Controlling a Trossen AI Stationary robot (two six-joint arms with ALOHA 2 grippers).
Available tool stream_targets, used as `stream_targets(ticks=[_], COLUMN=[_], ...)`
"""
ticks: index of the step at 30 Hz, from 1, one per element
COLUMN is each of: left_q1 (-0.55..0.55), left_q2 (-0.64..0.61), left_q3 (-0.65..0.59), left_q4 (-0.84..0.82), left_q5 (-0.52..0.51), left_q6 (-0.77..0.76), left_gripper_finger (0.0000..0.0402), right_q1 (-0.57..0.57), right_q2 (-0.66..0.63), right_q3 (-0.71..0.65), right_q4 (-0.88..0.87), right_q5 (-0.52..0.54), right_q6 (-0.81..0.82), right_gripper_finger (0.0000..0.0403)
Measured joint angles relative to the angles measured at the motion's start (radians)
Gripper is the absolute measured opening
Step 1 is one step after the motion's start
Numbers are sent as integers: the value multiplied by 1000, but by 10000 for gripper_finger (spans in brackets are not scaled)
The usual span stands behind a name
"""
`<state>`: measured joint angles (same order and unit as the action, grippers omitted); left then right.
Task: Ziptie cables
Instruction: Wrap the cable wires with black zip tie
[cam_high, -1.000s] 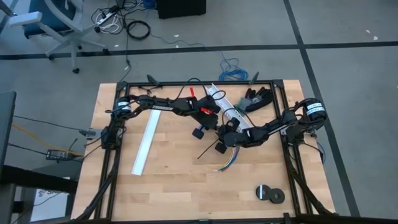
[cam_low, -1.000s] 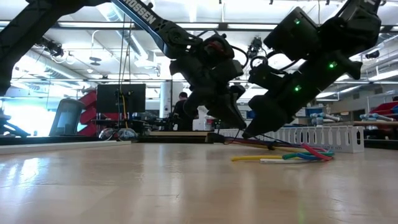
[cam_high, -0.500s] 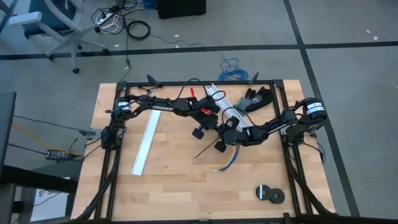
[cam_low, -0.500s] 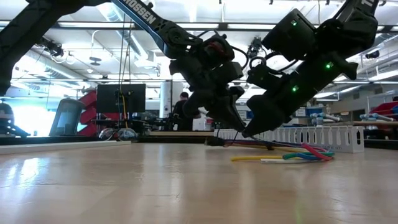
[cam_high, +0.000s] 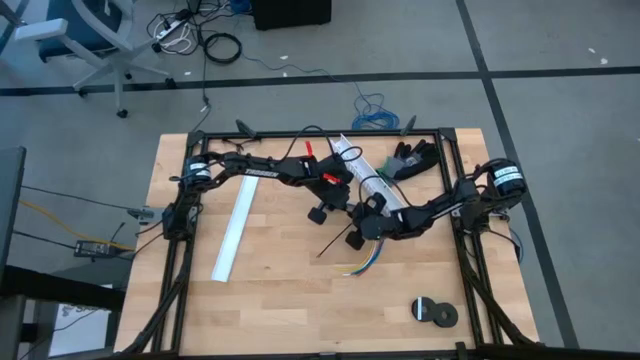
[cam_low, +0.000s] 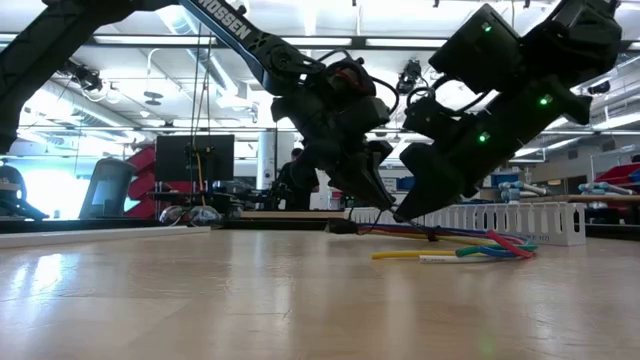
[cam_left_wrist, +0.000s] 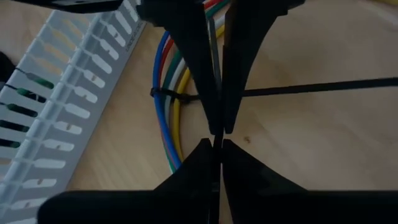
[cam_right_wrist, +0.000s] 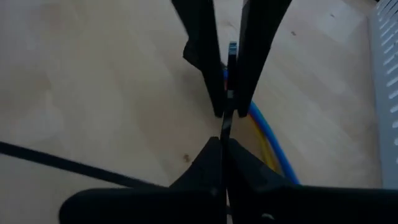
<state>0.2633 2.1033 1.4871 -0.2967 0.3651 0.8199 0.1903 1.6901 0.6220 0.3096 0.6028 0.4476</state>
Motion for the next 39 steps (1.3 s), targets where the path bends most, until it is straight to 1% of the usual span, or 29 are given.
stream_targets(ticks=[3, 7, 14, 19, 26, 31, 33, 36, 39], left_q1=[7, 23, 55, 65, 72, 73, 73, 73, 74], left_q2=[0, 0, 0, 0, 0, 0, 0, 0, 0], left_q3=[0, -7, -86, -123, -131, -131, -131, -131, -132], left_q4=[1, 11, 88, 114, 139, 168, 181, 180, 178], left_q5=[18, 18, 19, 19, 16, 10, 5, -5, -10], left_q6=[0, 0, -36, -42, -51, -63, -72, -73, -95], left_gripper_finger=[40, 40, 40, 40, 40, 40, 40, 40, 40], right_q1=[19, 47, 90, 112, 183, 240, 251, 247, 227], right_q2=[0, 0, 0, -3, -92, -166, -183, -189, -189], right_q3=[0, 0, 0, 0, -1, -1, -1, -1, -1], right_q4=[-5, -30, -58, -75, -231, -376, -406, -411, -389], right_q5=[-1, -1, 10, 6, 5, 3, 2, 27, 85], right_q6=[35, 87, 151, 188, 276, 379, 409, 399, 342], right_gripper_finger=[0, 2, 1, 1, 1, 0, 0, 0, 0])
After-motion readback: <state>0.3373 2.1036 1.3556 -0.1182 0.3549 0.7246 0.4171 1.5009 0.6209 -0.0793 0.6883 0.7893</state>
